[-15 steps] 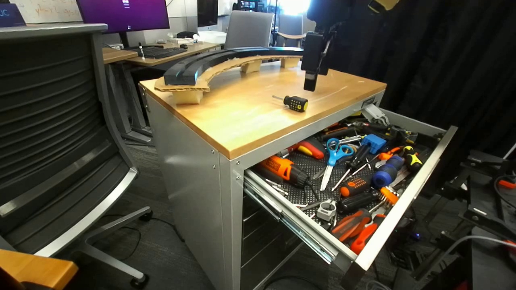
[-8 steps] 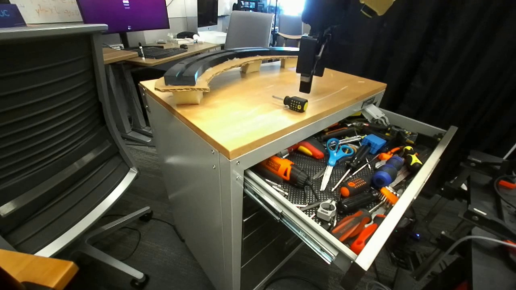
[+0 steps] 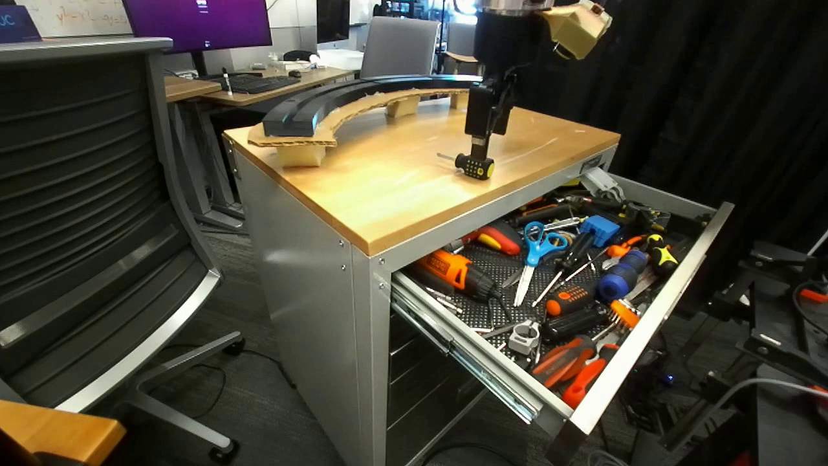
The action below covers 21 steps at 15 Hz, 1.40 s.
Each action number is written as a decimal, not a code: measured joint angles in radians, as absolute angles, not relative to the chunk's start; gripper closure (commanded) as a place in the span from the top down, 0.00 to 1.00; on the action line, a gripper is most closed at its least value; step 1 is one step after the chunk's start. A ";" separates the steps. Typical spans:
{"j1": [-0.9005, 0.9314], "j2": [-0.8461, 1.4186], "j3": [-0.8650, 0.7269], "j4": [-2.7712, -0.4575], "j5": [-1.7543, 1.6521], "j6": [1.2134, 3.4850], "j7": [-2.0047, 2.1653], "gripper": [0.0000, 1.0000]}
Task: Put the screw driver inside the drawer and close it
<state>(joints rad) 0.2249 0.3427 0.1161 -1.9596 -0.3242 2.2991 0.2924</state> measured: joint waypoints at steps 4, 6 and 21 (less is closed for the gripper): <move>0.227 0.404 0.092 -1.908 -0.330 2.302 0.292 0.27; 0.229 0.425 0.087 -1.885 -0.330 2.303 0.293 0.13; 0.231 0.268 0.144 -2.104 -0.180 2.286 0.181 0.18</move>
<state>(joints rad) 0.2306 0.2678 0.1437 -2.1043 -0.1802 2.2856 0.1812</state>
